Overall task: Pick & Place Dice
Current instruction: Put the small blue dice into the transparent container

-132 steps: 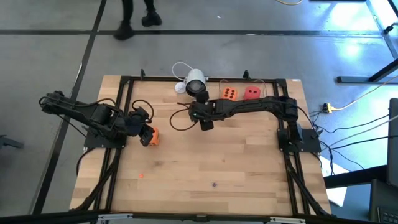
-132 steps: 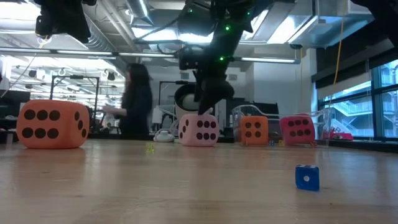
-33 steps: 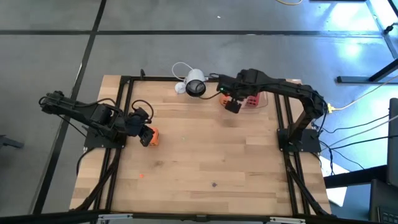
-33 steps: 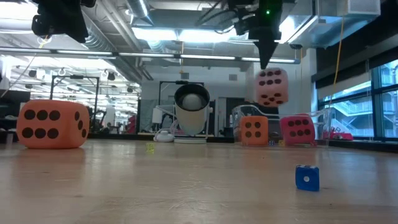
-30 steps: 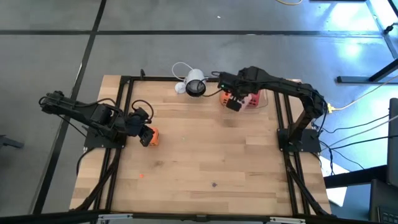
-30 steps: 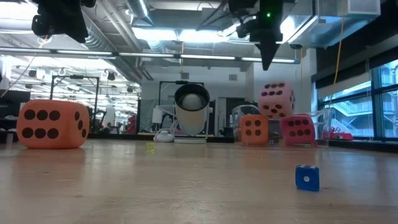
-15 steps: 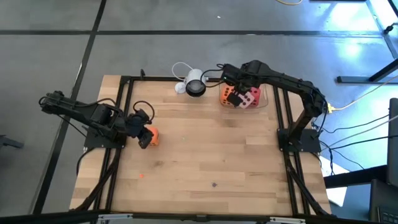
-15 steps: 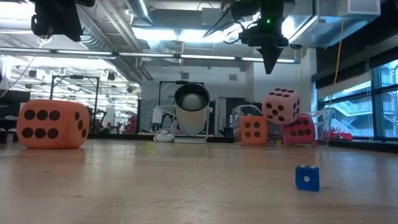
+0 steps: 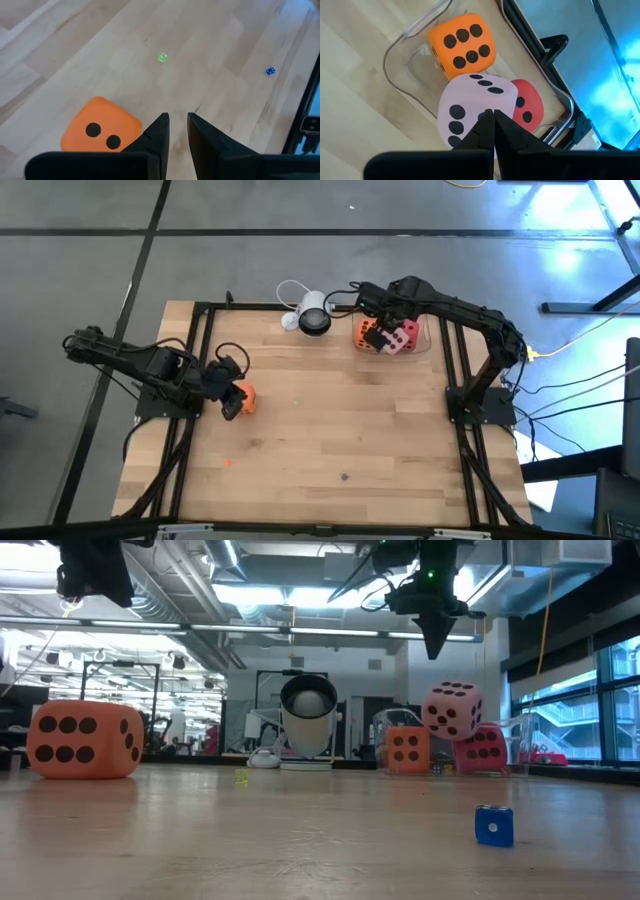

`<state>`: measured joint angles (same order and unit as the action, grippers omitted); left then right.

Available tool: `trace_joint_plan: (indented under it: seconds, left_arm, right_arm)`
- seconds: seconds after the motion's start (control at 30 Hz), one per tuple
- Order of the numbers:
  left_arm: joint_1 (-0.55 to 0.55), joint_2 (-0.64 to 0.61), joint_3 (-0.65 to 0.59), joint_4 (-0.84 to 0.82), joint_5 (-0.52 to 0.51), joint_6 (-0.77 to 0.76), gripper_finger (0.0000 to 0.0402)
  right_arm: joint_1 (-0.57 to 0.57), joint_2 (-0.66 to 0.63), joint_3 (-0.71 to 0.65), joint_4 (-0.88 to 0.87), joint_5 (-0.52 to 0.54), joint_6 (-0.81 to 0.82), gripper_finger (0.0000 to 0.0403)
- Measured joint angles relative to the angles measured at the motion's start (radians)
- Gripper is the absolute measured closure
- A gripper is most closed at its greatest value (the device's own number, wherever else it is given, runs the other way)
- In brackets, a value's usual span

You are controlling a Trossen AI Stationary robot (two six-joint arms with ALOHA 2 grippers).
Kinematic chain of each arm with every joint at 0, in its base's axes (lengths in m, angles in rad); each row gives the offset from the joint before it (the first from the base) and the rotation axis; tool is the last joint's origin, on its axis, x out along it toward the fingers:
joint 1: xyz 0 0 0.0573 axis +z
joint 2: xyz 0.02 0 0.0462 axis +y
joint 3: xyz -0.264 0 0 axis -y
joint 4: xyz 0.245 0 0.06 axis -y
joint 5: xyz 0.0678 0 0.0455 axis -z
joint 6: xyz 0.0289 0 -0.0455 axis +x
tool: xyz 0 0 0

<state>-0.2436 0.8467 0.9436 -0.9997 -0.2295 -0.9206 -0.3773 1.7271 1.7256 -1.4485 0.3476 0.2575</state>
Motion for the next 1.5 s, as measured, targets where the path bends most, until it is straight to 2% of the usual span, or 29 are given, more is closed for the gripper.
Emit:
trace_joint_plan:
  seconds: [0.5,0.7,0.83,1.03,1.2,1.37,1.5]
  left_arm:
    - [0.000,0.000,0.000,0.000,0.045,0.027,0.0339]
    - [0.000,0.000,0.000,0.000,0.036,0.073,0.0339]
    - [0.001,0.000,0.000,0.001,-0.020,0.102,0.0339]
    - [0.051,0.000,0.000,0.049,-0.039,0.159,0.0339]
    - [0.099,0.000,0.000,0.103,0.020,0.246,0.0338]
    - [0.127,0.000,0.000,0.105,0.040,0.312,0.0331]
    - [0.139,0.000,0.000,0.105,0.041,0.361,0.0317]
  right_arm:
    - [0.013,0.000,0.000,0.005,0.003,0.023,0.0403]
    - [0.083,0.000,0.000,0.016,-0.073,-0.042,0.0403]
    - [0.156,0.000,0.000,0.020,-0.045,-0.079,0.0397]
    - [0.246,0.000,0.000,0.069,-0.080,-0.080,0.0338]
    - [0.311,0.000,0.000,0.165,-0.257,-0.074,0.0264]
    - [0.404,0.000,0.000,0.231,-0.332,0.049,0.0200]
    - [0.485,0.001,0.000,0.239,-0.341,0.103,0.0171]
